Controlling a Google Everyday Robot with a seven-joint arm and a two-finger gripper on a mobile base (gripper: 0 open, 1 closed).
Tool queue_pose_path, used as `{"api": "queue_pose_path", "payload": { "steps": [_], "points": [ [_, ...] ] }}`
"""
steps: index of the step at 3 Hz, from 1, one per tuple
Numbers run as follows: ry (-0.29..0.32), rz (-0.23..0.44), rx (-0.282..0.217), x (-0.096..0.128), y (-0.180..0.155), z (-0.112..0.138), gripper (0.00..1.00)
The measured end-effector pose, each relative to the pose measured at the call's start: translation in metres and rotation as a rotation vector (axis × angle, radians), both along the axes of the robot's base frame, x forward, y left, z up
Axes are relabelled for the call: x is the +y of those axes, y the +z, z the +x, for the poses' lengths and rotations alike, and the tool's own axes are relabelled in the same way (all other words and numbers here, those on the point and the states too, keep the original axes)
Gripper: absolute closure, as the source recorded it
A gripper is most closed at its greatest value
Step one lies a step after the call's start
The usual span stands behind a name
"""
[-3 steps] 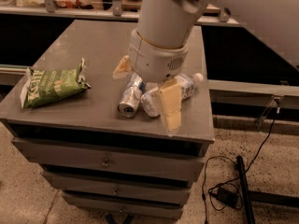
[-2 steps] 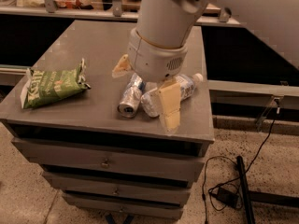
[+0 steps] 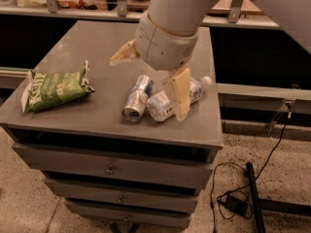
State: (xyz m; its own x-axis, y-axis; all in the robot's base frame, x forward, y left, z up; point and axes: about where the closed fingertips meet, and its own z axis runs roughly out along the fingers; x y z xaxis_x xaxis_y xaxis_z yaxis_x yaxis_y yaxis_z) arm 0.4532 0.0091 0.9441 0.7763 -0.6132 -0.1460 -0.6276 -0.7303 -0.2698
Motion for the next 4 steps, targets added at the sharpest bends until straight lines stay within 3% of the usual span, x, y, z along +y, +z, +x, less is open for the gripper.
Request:
{"api": "queue_pose_path", "payload": {
  "steps": [1, 2, 4],
  "points": [
    [0.167, -0.019, -0.104, 0.007, 0.021, 0.03, 0.0],
    [0.26, -0.015, -0.173, 0.018, 0.024, 0.056, 0.0],
    [0.326, 0.073, -0.213, 0.052, -0.006, 0.087, 0.0]
  ]
}}
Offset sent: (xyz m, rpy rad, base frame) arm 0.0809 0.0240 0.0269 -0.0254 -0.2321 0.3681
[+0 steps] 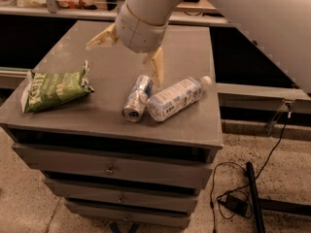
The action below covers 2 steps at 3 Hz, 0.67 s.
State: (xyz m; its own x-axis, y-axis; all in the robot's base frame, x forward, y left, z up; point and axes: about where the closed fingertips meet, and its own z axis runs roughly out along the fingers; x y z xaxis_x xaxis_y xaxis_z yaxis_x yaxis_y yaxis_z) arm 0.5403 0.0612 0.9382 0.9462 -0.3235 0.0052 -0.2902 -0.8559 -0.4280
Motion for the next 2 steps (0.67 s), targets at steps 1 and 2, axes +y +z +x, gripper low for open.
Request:
{"api": "queue_pose_path", "payload": {
  "steps": [1, 2],
  "points": [
    [-0.006, 0.028, 0.023, 0.0063, -0.0101, 0.007, 0.0],
    [-0.034, 0.032, 0.062, 0.0037, -0.0176, 0.0026, 0.0]
  ]
}}
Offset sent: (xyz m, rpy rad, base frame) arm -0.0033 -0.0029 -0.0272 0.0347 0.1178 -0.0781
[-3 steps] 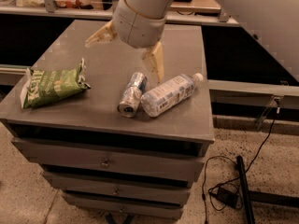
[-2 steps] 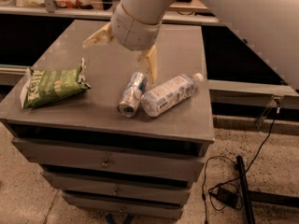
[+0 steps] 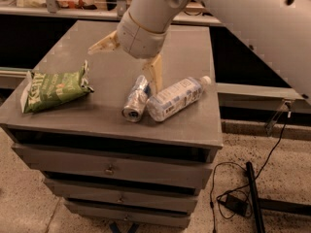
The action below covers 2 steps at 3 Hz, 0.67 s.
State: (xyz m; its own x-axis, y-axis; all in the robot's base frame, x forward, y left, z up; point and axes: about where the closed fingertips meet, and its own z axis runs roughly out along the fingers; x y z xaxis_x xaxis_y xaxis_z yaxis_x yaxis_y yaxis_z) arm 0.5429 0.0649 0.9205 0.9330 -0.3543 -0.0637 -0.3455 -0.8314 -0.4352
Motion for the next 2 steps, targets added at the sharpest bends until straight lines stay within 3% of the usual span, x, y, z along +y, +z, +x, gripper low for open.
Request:
{"api": "queue_pose_path", "payload": {
  "steps": [2],
  "points": [
    [-0.074, -0.006, 0.103, -0.02, -0.008, -0.023, 0.0]
  ]
}}
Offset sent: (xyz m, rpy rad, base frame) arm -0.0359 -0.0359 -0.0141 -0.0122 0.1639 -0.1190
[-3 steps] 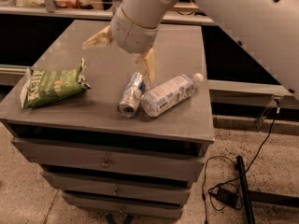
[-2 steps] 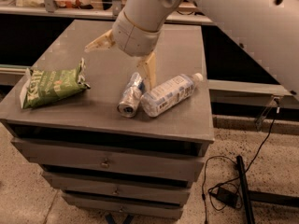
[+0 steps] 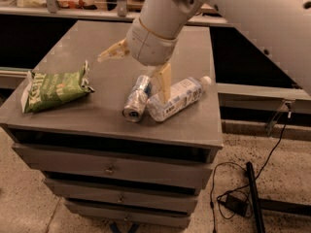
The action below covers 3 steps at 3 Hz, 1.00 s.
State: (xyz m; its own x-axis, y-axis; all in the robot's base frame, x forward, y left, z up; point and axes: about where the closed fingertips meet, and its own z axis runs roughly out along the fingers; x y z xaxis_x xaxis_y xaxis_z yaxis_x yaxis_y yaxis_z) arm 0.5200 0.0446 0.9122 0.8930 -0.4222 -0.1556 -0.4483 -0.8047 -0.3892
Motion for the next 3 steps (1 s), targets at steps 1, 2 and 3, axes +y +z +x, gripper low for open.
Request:
{"api": "queue_pose_path", "payload": {
  "steps": [1, 2, 3],
  "points": [
    [-0.007, -0.004, 0.036, -0.004, -0.006, -0.009, 0.0],
    [0.024, -0.003, 0.051, -0.001, -0.018, -0.011, 0.0],
    [0.062, -0.001, 0.049, -0.003, -0.026, -0.009, 0.0]
  ]
}}
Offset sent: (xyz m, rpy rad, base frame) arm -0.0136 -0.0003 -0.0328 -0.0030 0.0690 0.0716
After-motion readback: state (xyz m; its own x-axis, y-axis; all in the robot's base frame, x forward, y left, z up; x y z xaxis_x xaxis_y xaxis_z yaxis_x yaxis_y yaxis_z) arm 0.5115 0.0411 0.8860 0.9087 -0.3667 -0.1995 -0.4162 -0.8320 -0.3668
